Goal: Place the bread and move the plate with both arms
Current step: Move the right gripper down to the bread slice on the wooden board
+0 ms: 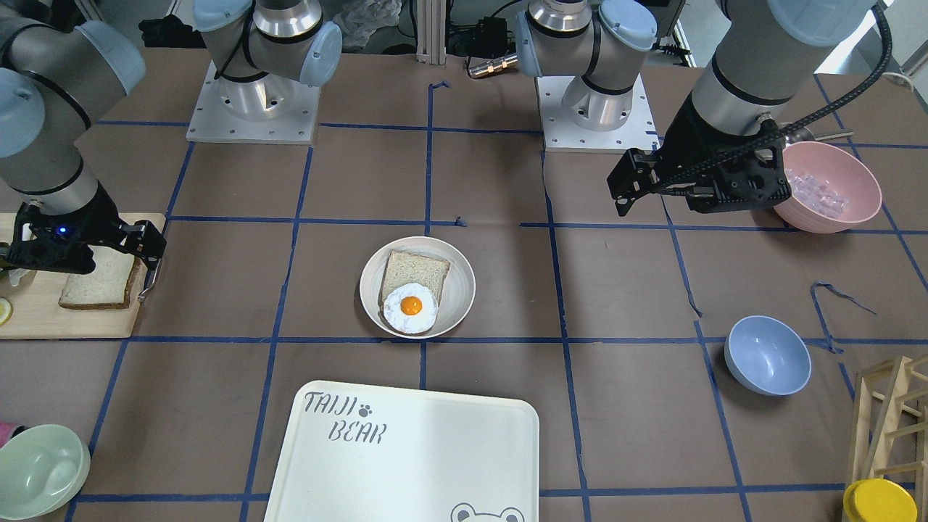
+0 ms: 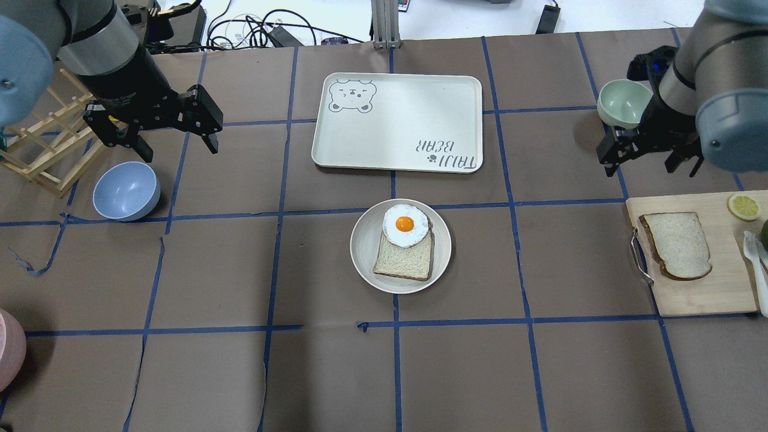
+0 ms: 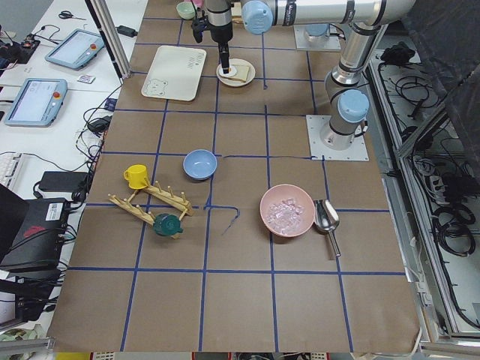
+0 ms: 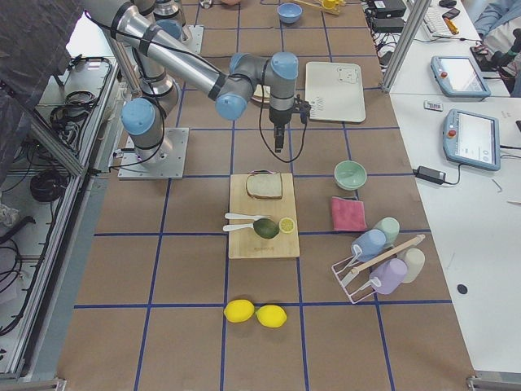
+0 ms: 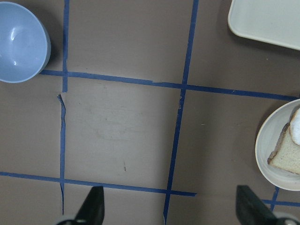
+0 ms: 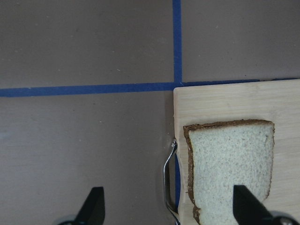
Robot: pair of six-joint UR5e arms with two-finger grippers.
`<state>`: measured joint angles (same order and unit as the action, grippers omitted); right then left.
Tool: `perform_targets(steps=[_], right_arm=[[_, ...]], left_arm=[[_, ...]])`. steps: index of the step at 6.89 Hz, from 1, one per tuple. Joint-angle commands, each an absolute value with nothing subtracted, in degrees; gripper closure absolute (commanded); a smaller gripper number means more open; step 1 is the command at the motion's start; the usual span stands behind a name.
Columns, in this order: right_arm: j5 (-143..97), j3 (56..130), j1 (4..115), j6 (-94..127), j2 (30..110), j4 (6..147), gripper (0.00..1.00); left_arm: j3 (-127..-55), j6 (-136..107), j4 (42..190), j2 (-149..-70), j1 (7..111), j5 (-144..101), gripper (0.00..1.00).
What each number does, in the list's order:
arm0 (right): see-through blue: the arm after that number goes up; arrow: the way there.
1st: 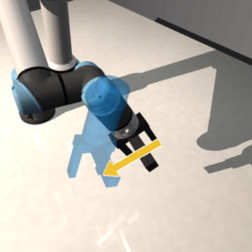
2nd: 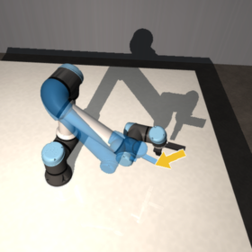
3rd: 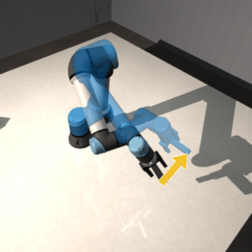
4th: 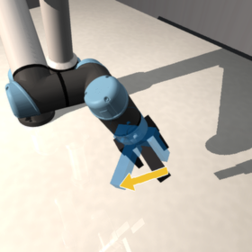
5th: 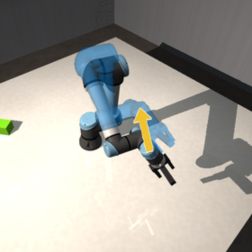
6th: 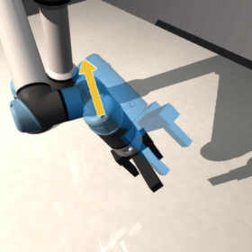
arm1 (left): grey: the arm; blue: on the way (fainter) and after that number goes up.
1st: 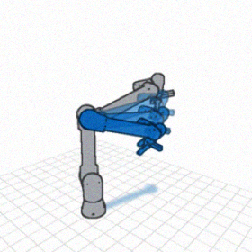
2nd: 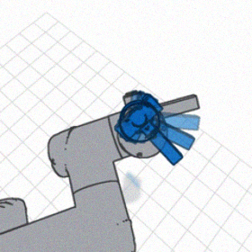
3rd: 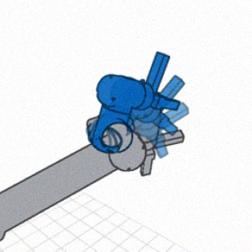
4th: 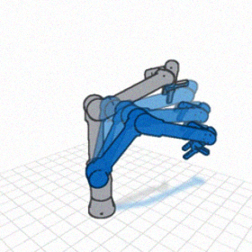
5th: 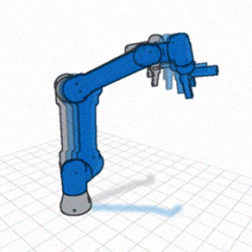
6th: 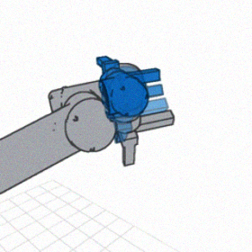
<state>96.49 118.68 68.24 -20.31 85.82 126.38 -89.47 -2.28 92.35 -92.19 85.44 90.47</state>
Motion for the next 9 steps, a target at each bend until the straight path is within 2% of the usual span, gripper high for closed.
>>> perform_targets(steps=[1, 3, 9], right_arm=[[101.6, 126.4, 65.7, -22.6, 84.7, 133.7, 0.24], [105.3, 126.6, 65.7, -22.6, 81.8, 134.5, 0.45], [106.5, 126.7, 65.7, -22.4, 79.1, 137.2, 0.48]], left_arm=[[-89.9, -2.4, 92.3, -91.9, 85.4, 90.4, 0.0], [-90.6, -2.4, 92.2, -91.8, 85.4, 90.4, 0.0], [-90.8, -2.4, 91.9, -91.8, 85.5, 90.4, 0.0]])
